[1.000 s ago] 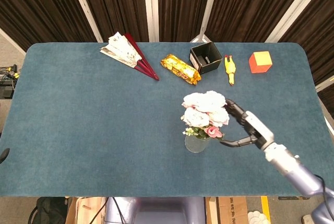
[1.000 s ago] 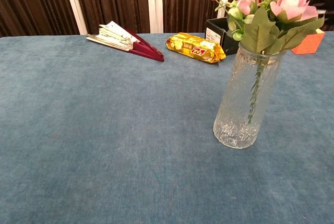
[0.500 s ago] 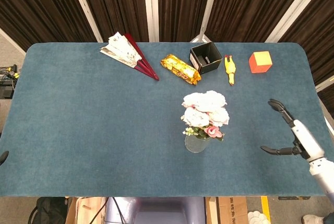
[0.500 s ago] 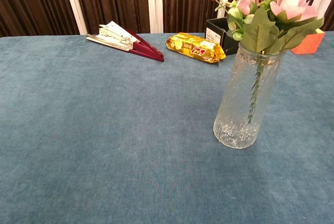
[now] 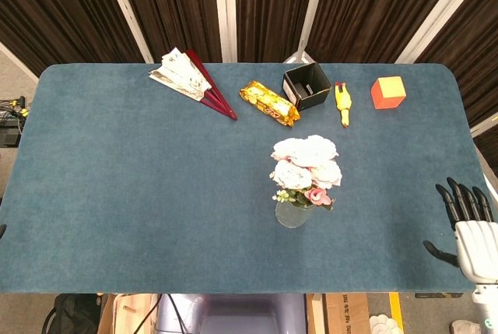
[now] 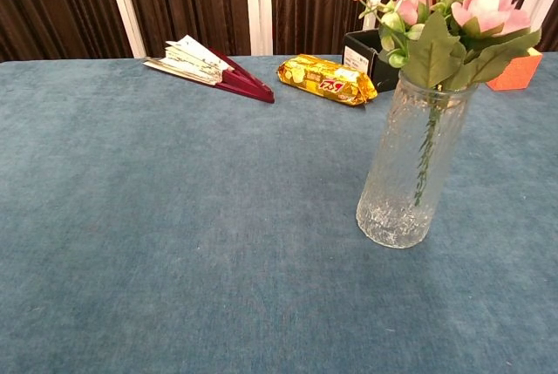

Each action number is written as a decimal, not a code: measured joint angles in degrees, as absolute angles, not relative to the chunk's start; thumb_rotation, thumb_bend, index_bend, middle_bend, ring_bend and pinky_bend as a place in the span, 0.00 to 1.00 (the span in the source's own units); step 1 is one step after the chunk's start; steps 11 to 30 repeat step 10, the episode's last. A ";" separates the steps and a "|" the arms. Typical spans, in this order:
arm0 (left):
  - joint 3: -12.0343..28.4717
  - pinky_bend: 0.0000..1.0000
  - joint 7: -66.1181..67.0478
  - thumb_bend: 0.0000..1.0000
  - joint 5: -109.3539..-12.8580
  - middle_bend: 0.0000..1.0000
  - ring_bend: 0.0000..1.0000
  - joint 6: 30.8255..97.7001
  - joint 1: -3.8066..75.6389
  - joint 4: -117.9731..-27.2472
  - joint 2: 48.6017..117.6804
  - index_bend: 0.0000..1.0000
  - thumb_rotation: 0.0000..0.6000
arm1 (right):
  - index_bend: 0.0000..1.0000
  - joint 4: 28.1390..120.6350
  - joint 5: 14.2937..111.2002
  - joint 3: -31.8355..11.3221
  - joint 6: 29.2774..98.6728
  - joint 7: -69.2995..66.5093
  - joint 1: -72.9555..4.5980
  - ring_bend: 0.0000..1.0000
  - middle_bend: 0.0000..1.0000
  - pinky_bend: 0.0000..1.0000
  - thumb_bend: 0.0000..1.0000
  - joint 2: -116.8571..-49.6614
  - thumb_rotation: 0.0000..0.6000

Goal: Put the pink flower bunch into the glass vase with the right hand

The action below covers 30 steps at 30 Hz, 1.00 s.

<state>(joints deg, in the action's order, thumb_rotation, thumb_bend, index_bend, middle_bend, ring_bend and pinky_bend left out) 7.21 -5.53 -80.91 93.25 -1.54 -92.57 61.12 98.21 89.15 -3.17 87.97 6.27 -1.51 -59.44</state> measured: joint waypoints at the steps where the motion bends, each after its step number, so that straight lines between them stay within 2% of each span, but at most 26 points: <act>1: 7.22 0.02 -5.78 0.24 -80.85 0.00 0.00 93.11 -1.52 -92.52 61.09 0.03 1.00 | 0.11 98.61 89.04 -2.77 87.80 7.44 -1.31 0.06 0.02 0.00 0.04 -59.40 1.00; 7: 7.63 0.02 -7.01 0.24 -79.31 0.00 0.00 91.66 -1.27 -92.00 60.62 0.03 1.00 | 0.11 100.47 87.97 -1.72 86.54 11.99 -0.91 0.05 0.02 0.00 0.04 -59.19 1.00; 30: 7.51 0.02 -6.86 0.24 -79.12 0.00 0.00 90.98 -1.14 -91.98 60.42 0.03 1.00 | 0.11 100.09 88.14 -2.01 87.17 11.96 -0.90 0.05 0.02 0.00 0.04 -59.80 1.00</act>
